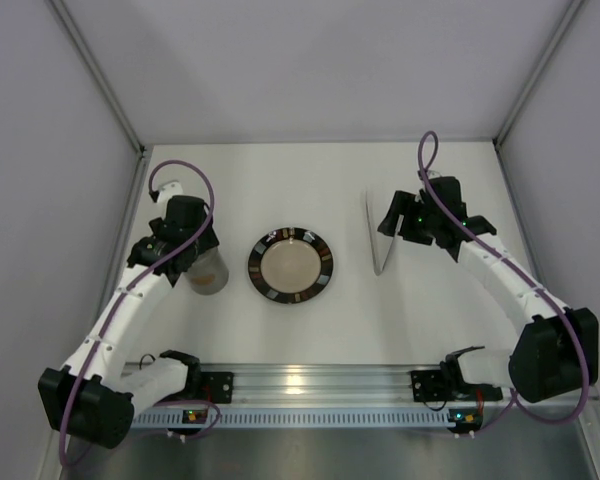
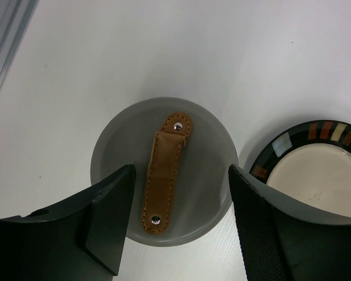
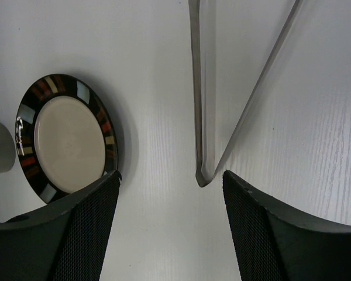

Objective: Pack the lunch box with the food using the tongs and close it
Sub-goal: Close the box lid on the packing box.

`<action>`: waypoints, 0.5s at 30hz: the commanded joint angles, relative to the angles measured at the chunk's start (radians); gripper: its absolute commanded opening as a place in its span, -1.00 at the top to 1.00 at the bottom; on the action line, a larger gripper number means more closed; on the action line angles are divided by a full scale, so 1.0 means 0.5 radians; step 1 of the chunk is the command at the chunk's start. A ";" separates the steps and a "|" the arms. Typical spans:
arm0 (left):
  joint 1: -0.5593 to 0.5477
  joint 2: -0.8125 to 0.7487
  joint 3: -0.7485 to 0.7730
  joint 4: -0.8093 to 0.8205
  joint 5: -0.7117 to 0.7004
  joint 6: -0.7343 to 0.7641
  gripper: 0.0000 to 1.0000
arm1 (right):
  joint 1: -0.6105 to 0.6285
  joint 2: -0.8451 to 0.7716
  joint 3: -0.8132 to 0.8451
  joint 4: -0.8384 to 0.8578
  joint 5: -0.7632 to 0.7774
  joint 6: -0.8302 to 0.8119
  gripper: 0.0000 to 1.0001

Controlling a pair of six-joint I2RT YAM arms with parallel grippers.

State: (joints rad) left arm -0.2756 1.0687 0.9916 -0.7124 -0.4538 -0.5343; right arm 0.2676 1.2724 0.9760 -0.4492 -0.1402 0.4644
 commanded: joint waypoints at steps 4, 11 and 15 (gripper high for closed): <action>0.005 0.016 0.005 -0.312 -0.025 -0.048 -0.41 | 0.042 0.023 0.076 0.095 0.010 -0.024 -0.40; 0.005 -0.005 0.069 -0.315 -0.016 -0.057 -0.48 | 0.048 0.026 0.076 0.095 0.010 -0.024 -0.40; 0.008 -0.017 0.027 -0.293 0.009 -0.073 -0.97 | 0.051 0.035 0.073 0.095 0.010 -0.027 -0.40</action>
State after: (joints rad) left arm -0.2752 1.0687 1.0153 -0.7795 -0.4721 -0.5449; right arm 0.2733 1.2858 0.9760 -0.4492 -0.1398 0.4641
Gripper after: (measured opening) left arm 0.979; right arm 0.700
